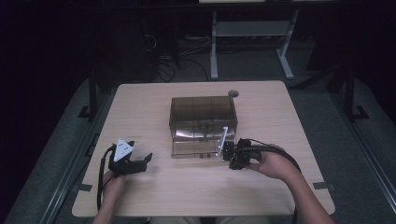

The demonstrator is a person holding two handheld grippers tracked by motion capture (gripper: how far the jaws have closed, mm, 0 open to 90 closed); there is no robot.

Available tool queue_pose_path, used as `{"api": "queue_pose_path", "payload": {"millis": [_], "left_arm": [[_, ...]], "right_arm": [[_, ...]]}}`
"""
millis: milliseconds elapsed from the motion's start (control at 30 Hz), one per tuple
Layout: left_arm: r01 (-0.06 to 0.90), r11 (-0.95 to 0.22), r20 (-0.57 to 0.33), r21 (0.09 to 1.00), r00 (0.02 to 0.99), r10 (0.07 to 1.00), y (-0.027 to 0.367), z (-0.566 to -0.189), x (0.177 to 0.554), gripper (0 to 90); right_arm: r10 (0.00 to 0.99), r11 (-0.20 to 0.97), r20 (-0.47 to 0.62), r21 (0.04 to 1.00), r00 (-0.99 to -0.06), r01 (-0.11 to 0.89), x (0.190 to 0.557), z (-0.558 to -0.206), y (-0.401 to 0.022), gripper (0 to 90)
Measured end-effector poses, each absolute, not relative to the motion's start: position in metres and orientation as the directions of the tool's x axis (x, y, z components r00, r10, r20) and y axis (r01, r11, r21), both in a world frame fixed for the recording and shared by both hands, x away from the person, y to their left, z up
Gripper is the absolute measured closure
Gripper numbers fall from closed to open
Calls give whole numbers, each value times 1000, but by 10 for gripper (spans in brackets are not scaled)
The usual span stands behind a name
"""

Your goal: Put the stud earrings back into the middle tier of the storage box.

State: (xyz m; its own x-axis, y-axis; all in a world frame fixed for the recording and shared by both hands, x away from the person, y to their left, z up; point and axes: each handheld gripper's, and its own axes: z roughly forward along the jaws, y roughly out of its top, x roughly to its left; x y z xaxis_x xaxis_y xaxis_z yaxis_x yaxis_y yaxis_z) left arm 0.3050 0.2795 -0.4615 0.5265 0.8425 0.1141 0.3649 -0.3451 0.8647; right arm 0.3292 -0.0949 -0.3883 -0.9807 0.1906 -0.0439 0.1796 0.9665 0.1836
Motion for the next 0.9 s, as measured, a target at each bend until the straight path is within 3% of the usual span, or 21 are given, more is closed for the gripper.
{"api": "queue_pose_path", "payload": {"millis": [367, 900], "left_arm": [[360, -350, 119, 865, 529, 840, 280, -461, 305, 129], [362, -351, 119, 863, 531, 839, 280, -461, 305, 129]], "right_arm": [[211, 955, -47, 225, -976, 196, 350, -369, -84, 853], [287, 929, -8, 247, -958, 277, 392, -369, -78, 853]]}}
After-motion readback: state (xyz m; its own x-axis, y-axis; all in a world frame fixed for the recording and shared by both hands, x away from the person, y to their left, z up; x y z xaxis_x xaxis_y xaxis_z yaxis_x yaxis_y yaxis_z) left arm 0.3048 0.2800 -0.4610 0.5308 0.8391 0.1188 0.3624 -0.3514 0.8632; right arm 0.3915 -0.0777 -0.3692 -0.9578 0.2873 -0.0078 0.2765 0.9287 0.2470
